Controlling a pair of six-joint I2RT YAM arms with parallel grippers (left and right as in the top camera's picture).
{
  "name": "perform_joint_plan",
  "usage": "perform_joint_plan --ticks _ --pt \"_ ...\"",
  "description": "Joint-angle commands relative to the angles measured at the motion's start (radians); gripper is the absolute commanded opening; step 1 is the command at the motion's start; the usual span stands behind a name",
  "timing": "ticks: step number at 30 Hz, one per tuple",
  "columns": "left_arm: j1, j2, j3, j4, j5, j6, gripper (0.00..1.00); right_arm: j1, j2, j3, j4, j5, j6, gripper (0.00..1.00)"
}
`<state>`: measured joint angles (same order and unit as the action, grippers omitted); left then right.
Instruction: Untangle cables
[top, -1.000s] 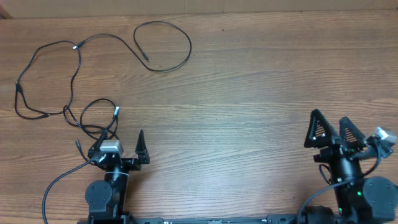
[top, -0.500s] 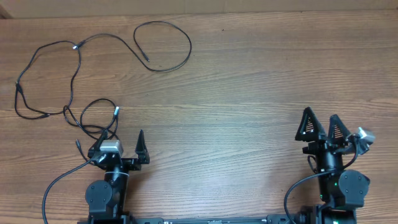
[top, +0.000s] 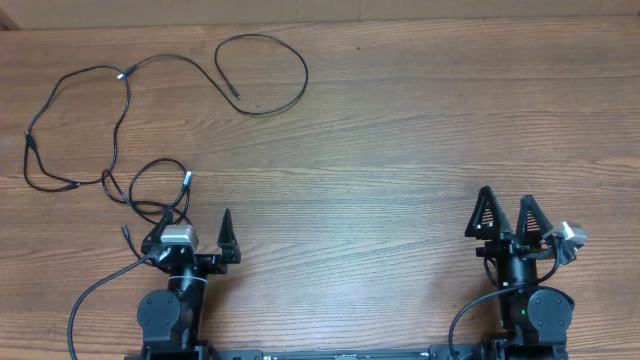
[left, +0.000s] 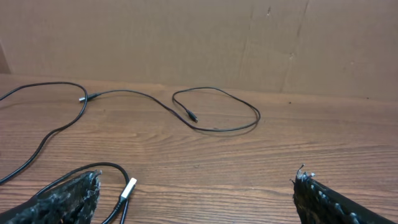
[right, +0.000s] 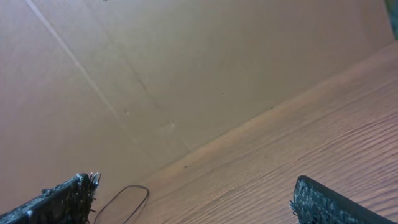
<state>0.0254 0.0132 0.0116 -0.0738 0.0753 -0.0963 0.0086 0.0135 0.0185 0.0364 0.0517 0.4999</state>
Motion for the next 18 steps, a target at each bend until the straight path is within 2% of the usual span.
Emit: perform_joint_plan --ticks 1,7,11,18 --pt "-0.011 -0.01 -0.007 0.003 0.0 0.022 0.99 0.011 -0.011 -0.011 0.005 0.071 -0.005 1.0" --pt "-0.011 -0.01 -0.007 0.003 0.0 0.022 0.99 0.011 -0.011 -0.011 -0.109 0.117 -0.006 1.0" --pt "-0.011 -0.01 -0.007 0.003 0.0 0.022 0.99 0.011 -0.011 -0.011 -0.105 0.124 -0.017 1.0" --pt "-0.011 -0.01 -0.007 0.003 0.0 0.022 1.0 0.037 -0.011 -0.011 -0.109 0.086 -0.169 1.0"
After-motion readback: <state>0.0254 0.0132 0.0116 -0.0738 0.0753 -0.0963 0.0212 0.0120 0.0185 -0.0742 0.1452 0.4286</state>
